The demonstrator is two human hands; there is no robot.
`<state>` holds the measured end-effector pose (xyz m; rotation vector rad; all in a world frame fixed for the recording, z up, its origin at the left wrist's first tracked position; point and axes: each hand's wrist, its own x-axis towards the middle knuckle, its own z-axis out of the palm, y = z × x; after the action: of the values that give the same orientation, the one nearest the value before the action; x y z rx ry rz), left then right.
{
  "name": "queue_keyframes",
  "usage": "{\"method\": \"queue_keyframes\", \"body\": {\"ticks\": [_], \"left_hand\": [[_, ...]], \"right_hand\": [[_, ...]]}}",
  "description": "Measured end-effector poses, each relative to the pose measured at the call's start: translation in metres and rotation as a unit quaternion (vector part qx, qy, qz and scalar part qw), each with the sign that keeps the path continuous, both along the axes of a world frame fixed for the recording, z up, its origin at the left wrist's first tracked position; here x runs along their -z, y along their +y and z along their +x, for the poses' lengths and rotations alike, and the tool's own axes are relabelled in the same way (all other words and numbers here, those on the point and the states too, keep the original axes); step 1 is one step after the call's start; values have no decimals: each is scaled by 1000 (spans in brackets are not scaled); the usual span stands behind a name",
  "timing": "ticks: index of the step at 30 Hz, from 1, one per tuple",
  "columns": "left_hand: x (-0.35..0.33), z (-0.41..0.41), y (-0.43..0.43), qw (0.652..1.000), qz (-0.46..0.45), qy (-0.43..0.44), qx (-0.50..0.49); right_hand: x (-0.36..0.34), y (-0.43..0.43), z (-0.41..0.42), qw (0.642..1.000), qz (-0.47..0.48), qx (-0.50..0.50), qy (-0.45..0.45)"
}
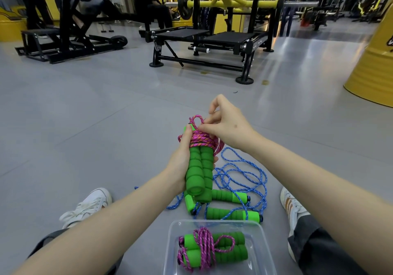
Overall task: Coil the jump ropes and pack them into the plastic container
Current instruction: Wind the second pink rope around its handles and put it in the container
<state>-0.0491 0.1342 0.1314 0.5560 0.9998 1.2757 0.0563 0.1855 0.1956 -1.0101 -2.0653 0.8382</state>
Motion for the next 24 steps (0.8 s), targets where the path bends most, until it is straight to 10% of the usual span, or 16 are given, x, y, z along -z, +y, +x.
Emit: {"method": "queue_keyframes", "body": {"ticks": [10,24], "left_hand": [[0,6,-3,987,68,123,-72],[-13,-7,1,984,69,115,-114]], "right_hand": [[8,-4,-6,974,174,81,-120],[6,-17,-11,973,93,-33,-210]]}}
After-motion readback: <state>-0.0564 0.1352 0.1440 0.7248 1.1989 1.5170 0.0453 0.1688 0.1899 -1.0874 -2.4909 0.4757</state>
